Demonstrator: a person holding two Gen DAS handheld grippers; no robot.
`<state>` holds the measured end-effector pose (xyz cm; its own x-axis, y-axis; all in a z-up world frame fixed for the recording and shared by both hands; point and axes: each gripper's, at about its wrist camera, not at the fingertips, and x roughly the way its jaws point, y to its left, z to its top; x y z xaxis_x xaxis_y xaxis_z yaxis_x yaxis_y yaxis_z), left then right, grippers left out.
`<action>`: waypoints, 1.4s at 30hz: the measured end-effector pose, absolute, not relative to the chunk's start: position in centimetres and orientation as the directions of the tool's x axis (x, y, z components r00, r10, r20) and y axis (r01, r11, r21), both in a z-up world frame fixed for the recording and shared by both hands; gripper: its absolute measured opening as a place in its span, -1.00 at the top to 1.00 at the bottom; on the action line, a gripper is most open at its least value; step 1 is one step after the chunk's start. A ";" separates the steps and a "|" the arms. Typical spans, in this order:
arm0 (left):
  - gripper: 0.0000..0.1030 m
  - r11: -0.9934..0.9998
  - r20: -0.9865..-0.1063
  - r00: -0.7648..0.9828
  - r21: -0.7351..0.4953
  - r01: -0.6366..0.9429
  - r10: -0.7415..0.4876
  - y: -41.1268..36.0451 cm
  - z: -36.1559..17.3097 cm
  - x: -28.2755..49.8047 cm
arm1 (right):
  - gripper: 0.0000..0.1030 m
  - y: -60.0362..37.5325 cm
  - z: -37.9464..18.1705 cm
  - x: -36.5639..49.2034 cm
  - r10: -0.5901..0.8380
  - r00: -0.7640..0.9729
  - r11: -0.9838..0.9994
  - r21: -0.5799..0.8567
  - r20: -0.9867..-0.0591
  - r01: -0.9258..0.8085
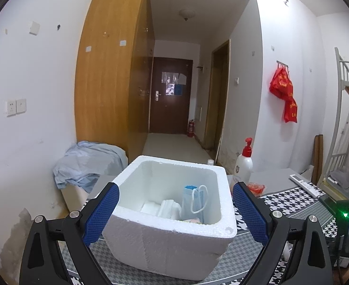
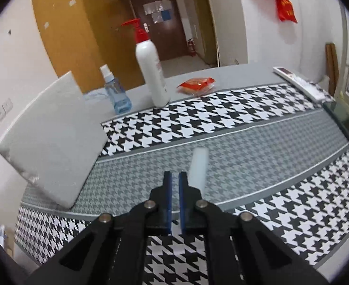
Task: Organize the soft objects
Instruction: 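Grasp the white foam tube with the right gripper and lift it, then carry the foam tube with the right gripper over the foam box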
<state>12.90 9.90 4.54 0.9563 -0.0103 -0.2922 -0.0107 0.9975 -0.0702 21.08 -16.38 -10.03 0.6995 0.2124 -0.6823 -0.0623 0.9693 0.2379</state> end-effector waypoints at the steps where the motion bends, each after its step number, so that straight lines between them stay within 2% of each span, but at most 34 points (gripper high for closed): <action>1: -0.88 0.998 -0.291 0.957 -0.067 -0.013 -0.007 9.9 4.4 12.7 | 0.85 -16.5 -10.2 21.1 0.188 0.692 0.973 0.227 -0.697 -0.036; 3: -0.88 0.998 -0.294 0.956 -0.063 -0.009 -0.009 9.7 4.3 12.5 | 0.83 -16.2 -10.8 21.3 0.160 0.688 0.983 0.181 -0.708 -0.043; 5: -0.88 0.998 -0.298 0.955 -0.058 -0.004 -0.014 9.5 4.2 12.5 | 0.64 -15.7 -11.6 21.7 0.082 0.686 0.996 0.092 -0.723 -0.022; 7: -0.88 0.999 -0.298 0.954 -0.054 -0.007 -0.010 9.5 4.2 12.4 | 0.20 -15.4 -12.3 22.1 0.101 0.670 0.994 0.099 -0.736 -0.041; 8: -0.88 0.998 -0.297 0.955 -0.054 -0.014 -0.003 9.6 4.1 12.3 | 0.20 -15.3 -12.7 22.2 0.132 0.664 0.990 0.125 -0.736 -0.058; 13: -0.88 0.998 -0.291 0.957 -0.065 -0.015 -0.005 9.7 3.9 12.0 | 0.20 -14.9 -13.9 22.9 0.098 0.638 0.995 0.091 -0.764 -0.044; 15: -0.95 0.998 -0.278 0.961 -0.068 -0.007 -0.012 9.6 3.6 11.4 | 0.20 -15.0 -14.2 23.1 0.077 0.634 0.997 0.066 -0.769 -0.040; 16: -0.98 0.998 -0.273 0.962 -0.067 -0.005 -0.014 9.5 3.5 11.1 | 0.23 -15.0 -14.3 23.1 0.076 0.634 0.997 0.063 -0.770 -0.043; 18: -0.98 0.997 -0.264 0.964 -0.074 -0.001 -0.019 9.5 3.2 10.6 | 0.48 -15.0 -14.4 22.9 0.070 0.635 0.998 0.050 -0.769 -0.048; 19: -0.98 0.997 -0.262 0.965 -0.079 0.002 -0.023 9.5 3.1 10.3 | 0.54 -15.2 -14.3 22.9 0.081 0.636 0.997 0.058 -0.767 -0.057; 22: -0.98 0.997 -0.263 0.964 -0.083 0.007 -0.029 9.4 2.5 9.6 | 0.62 -15.6 -14.4 22.9 0.113 0.638 0.994 0.084 -0.762 -0.076; 30: -0.98 0.999 -0.234 0.972 -0.050 -0.006 -0.006 8.4 1.8 7.9 | 0.67 -17.2 -13.8 22.4 0.202 0.642 0.979 0.177 -0.740 -0.104; 42: -0.98 0.999 -0.220 0.975 -0.036 -0.032 0.024 8.2 1.1 6.1 | 0.67 -17.8 -10.1 20.4 0.271 0.709 0.960 0.238 -0.652 -0.147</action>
<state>6.12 8.22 1.05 0.9752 0.0235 -0.2199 -0.0321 0.9989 -0.0356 20.44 -17.82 -10.06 0.7086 0.2707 -0.6517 -0.1474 0.9599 0.2384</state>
